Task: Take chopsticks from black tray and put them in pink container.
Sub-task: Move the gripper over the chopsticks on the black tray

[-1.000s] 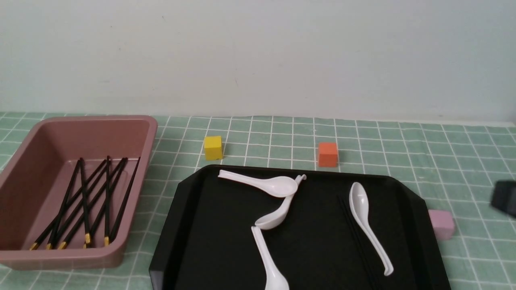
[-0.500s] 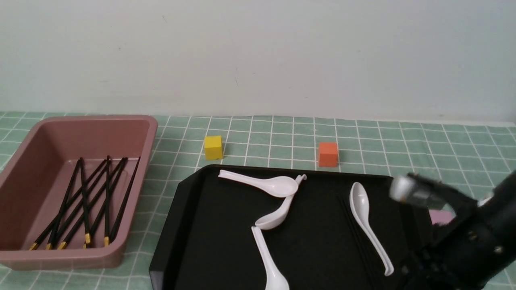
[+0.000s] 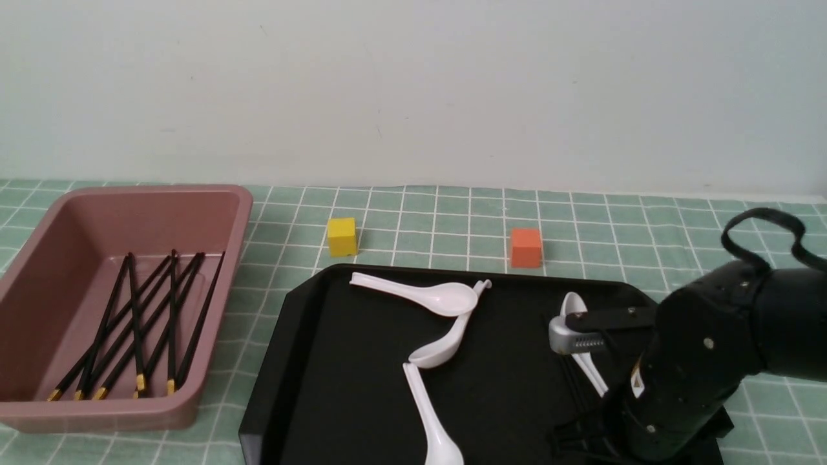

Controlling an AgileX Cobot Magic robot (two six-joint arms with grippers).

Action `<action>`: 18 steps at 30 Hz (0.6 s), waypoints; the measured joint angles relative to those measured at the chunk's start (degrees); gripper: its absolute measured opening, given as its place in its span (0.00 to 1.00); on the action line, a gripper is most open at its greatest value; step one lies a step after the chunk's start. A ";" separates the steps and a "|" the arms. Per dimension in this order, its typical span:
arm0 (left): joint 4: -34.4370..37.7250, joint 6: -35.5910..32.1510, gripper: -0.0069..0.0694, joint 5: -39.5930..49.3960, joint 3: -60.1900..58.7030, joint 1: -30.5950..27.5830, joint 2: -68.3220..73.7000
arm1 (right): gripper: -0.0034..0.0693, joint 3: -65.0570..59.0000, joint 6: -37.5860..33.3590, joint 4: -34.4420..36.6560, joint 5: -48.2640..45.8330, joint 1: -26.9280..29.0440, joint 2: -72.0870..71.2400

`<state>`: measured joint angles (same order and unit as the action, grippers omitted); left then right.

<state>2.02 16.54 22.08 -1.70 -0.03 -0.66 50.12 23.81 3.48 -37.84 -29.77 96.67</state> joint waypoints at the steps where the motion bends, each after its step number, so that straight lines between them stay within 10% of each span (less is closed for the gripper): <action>1: 0.00 0.00 0.40 0.00 0.00 0.00 0.00 | 0.45 0.04 0.23 -0.20 0.54 0.00 1.11; 11: 0.00 0.00 0.40 0.00 0.00 0.00 0.00 | 0.43 1.70 0.89 -1.23 -0.69 0.00 5.20; 18: 0.00 0.00 0.40 0.00 0.00 0.00 0.00 | 0.20 1.82 0.89 -2.22 -1.50 0.00 5.37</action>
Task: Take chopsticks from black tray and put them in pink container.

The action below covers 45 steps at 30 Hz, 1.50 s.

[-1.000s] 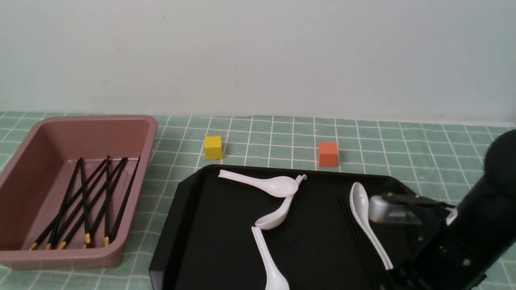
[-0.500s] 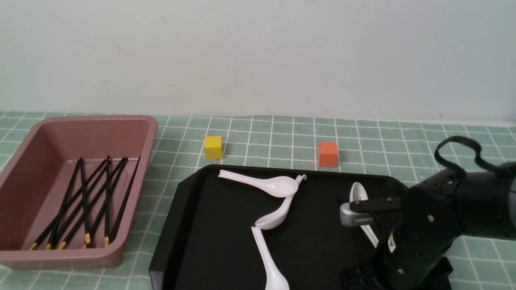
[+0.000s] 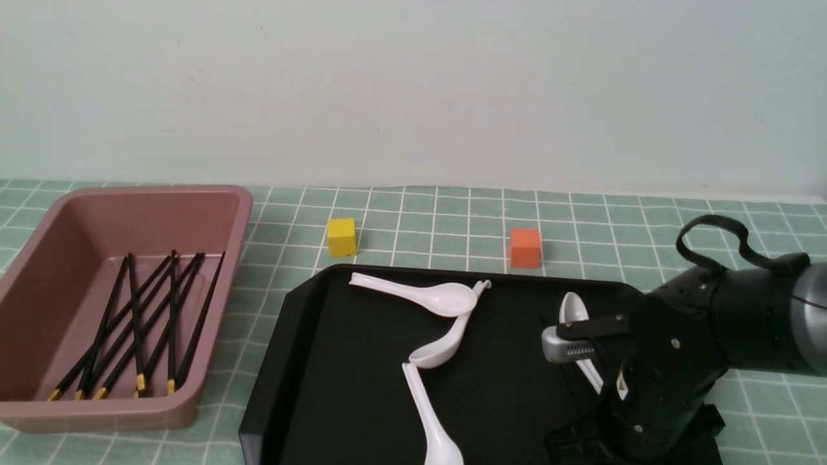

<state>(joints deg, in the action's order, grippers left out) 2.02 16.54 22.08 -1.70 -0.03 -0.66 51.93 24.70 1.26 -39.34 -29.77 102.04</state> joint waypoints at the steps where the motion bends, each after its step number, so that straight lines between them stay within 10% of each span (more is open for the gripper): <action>1: 0.00 0.00 0.40 0.00 0.00 0.00 0.00 | 0.20 0.00 0.00 0.15 -0.06 0.00 -0.06; 20: 0.00 0.00 0.40 0.00 0.00 0.00 0.00 | 0.20 -1.38 -2.96 10.79 -6.85 0.00 -26.33; 45: 0.00 0.00 0.40 0.00 0.00 0.00 0.00 | 0.20 31.01 -56.09 57.74 0.66 -8.20 4.78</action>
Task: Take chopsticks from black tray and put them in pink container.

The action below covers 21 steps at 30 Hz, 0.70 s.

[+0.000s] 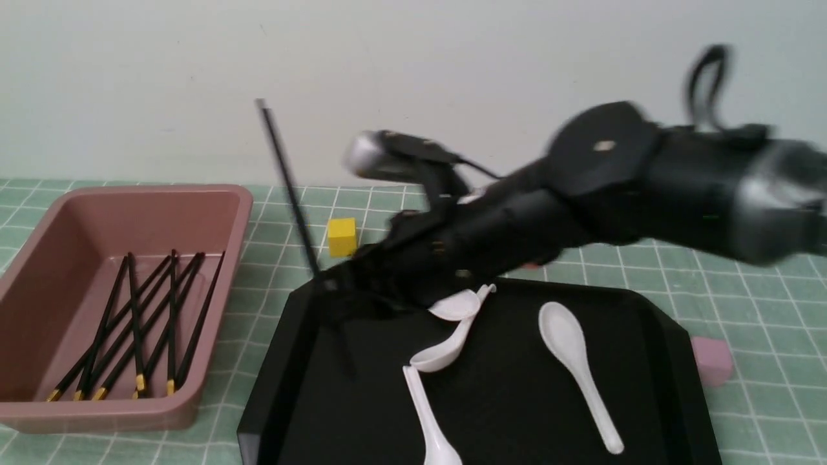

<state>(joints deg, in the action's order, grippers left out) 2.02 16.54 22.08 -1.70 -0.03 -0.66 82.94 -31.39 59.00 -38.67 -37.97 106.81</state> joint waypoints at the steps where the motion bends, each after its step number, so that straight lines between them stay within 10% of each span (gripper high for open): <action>1: 0.00 0.00 0.40 0.00 0.00 0.00 0.00 | 0.20 2.68 -1.03 1.84 0.41 -1.14 2.36; 21: 0.00 0.00 0.40 0.00 0.00 0.00 0.00 | 0.23 26.69 -27.53 27.78 29.19 -14.92 29.58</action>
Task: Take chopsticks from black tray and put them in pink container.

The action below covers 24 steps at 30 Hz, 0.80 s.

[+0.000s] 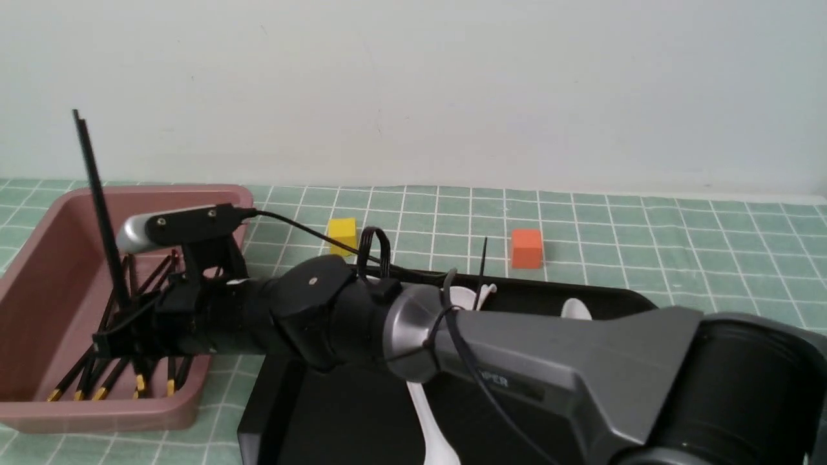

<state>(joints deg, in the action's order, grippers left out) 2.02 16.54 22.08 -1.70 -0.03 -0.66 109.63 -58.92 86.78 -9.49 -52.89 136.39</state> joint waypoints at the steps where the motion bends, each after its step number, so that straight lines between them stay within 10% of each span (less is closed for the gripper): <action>1: 0.00 0.00 0.40 0.00 0.00 0.00 0.00 | 0.25 -0.03 -0.67 0.20 0.86 0.00 0.22; 8: 0.00 0.00 0.40 0.00 0.00 0.00 0.00 | 0.43 0.30 -1.68 0.22 -0.55 0.24 0.34; 15: 0.00 0.00 0.40 0.00 0.00 0.00 0.00 | 0.39 0.32 0.66 -5.09 -8.07 0.30 -1.80; 24: 0.00 0.00 0.40 0.00 0.00 0.00 0.00 | 0.04 0.50 37.47 -43.27 -38.04 5.54 -19.03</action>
<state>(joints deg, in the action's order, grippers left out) 2.02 16.54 22.08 -1.70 -0.03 -0.66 110.13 -21.46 43.52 -47.53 -47.35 117.36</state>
